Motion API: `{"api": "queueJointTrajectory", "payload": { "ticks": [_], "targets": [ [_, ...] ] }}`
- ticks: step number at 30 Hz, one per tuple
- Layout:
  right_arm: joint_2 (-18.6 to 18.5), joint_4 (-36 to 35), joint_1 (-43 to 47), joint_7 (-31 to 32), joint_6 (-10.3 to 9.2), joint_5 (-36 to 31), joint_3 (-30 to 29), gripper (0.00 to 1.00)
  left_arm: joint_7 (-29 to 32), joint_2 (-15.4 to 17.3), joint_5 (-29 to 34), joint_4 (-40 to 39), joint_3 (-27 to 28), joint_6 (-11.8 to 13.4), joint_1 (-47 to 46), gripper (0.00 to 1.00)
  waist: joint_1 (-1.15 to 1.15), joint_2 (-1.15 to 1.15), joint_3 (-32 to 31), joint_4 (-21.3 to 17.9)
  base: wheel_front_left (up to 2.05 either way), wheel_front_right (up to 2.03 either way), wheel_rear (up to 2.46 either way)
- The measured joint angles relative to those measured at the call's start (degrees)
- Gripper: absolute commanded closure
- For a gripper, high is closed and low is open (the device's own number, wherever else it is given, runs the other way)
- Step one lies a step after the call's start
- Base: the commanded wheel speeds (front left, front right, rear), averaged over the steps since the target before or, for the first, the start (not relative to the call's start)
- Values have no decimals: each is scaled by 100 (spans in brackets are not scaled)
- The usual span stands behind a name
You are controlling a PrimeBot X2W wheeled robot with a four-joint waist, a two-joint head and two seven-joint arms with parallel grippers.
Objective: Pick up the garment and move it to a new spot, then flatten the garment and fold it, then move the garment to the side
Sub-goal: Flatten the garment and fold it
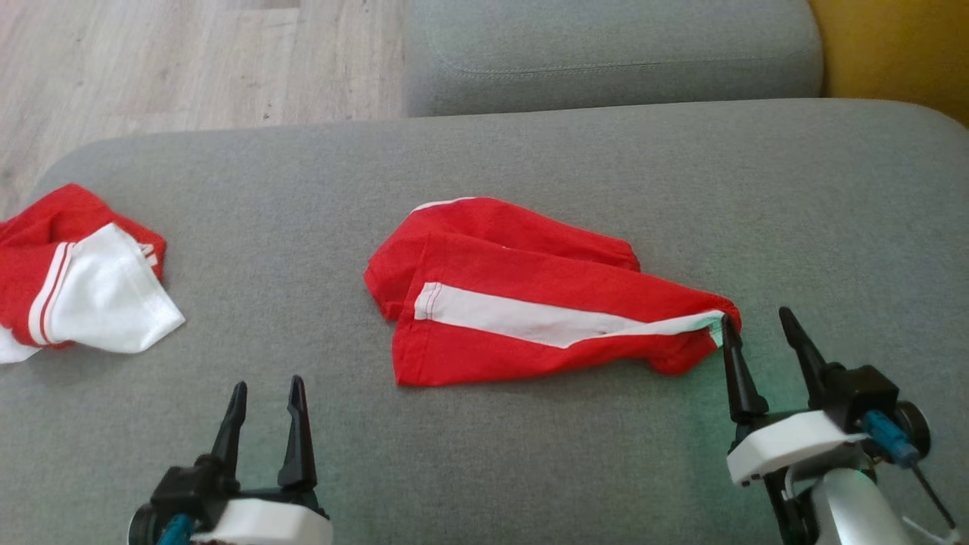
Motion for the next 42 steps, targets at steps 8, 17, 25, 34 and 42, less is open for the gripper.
{"api": "queueJointTrajectory", "payload": {
  "ticks": [8,17,25,34,42],
  "targets": [
    [74,-16,35,0,0,4,-20,0,0,-1,57,66,31,109,13,0,0,0,-85,-98,0,0,0],
    [76,-46,34,0,0,196,224,0,0,-1,-276,355,-336,-225,-152,0,0,0,126,-178,0,0,0],
    [84,-55,-197,0,0,249,439,0,0,-5,-886,1031,-1161,-313,-1607,0,2,0,665,-413,0,0,0],
    [84,-57,-370,0,0,243,453,0,0,323,-1845,1727,-1978,-353,-2094,0,2,0,1135,-759,0,0,0],
    [84,-86,-537,0,0,243,478,0,0,527,-2278,1829,-2443,-353,-2449,0,1,0,1367,-878,0,0,0]
  ]
}}
